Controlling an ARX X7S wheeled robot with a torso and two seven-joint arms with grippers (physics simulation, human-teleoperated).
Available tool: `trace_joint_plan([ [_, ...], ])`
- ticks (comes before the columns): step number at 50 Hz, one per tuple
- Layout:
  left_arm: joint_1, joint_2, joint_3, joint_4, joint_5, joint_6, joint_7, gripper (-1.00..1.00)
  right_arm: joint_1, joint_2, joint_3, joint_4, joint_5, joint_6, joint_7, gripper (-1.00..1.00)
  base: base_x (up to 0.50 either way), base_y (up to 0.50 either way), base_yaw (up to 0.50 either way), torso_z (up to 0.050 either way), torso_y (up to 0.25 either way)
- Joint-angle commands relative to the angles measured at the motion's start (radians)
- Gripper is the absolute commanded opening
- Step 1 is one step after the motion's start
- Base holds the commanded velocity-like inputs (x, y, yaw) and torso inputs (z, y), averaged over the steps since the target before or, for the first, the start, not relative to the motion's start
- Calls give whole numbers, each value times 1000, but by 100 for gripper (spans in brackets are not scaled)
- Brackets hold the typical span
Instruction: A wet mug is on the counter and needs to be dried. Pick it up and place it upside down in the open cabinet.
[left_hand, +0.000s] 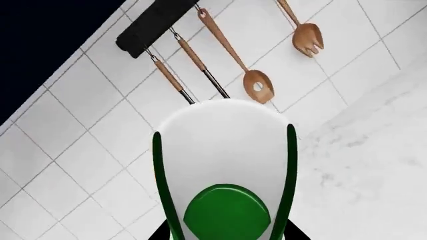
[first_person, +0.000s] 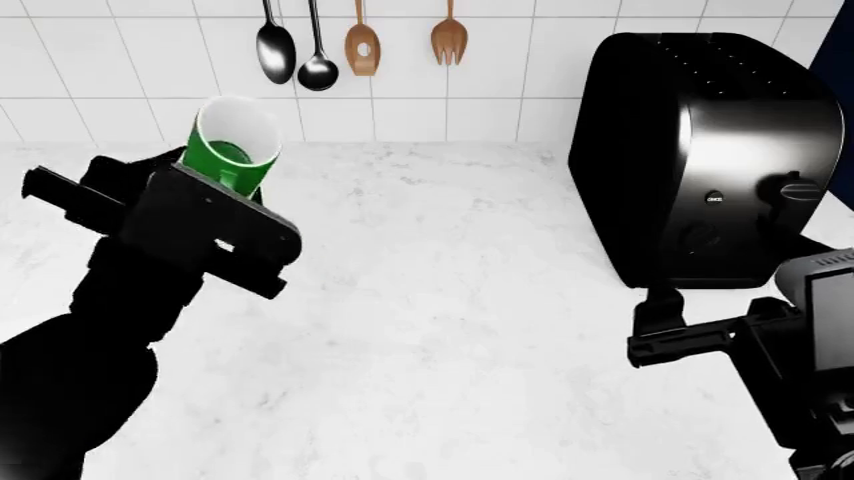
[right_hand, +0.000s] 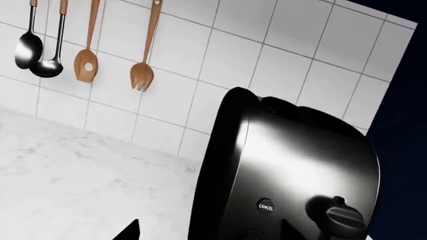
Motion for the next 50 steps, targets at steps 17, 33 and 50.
trace_joint_plan([
  [17, -398, -408, 858, 45, 1094, 452, 100, -100, 296, 156, 55, 187, 357, 173, -131, 100, 0, 0, 0, 0, 0],
  [33, -386, -421, 1024, -127, 1545, 577, 109, -100, 548, 223, -44, 355, 653, 338, -195, 100, 0, 0, 0, 0, 0],
  [50, -412, -406, 1087, -284, 1847, 655, 81, -100, 736, 321, -171, 493, 953, 484, -246, 100, 0, 0, 0, 0, 1],
])
